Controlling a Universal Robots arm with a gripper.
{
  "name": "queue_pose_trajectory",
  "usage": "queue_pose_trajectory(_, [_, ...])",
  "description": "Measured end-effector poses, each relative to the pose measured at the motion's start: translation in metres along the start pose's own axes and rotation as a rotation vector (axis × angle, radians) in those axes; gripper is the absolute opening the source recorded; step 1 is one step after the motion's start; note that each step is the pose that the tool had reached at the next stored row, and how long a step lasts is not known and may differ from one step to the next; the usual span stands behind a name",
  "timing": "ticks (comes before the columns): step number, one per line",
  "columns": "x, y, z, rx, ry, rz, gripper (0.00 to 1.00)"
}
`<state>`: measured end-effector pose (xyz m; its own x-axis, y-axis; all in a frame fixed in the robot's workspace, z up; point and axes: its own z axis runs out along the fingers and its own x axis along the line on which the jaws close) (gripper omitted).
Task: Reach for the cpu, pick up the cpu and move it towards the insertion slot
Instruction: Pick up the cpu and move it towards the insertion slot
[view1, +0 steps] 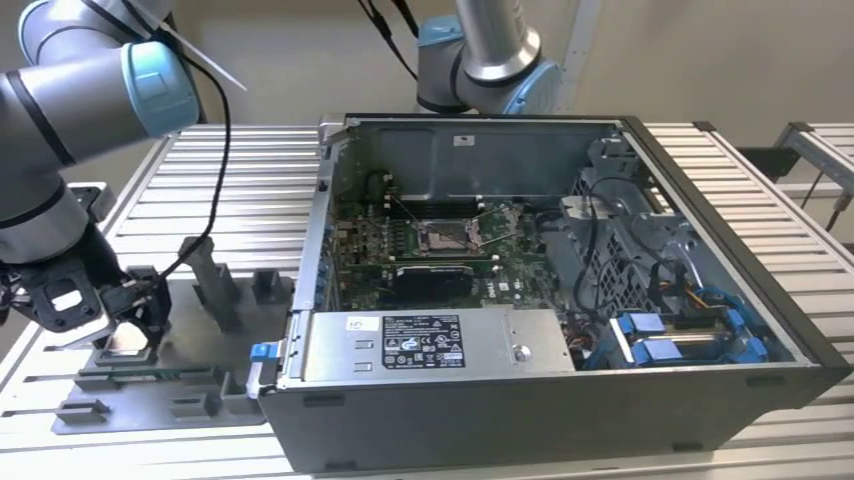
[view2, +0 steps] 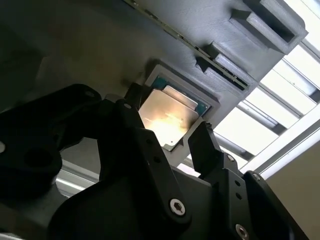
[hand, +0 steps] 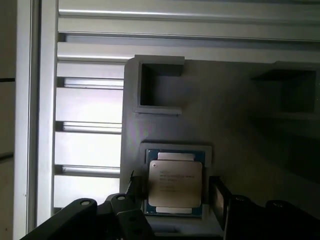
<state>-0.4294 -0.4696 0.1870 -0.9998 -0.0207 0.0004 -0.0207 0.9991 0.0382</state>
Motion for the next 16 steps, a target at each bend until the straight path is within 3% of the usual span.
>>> queue_pose_trajectory(16, [0.0001,0.0,0.003,0.0,0.0,0.0,1.0])
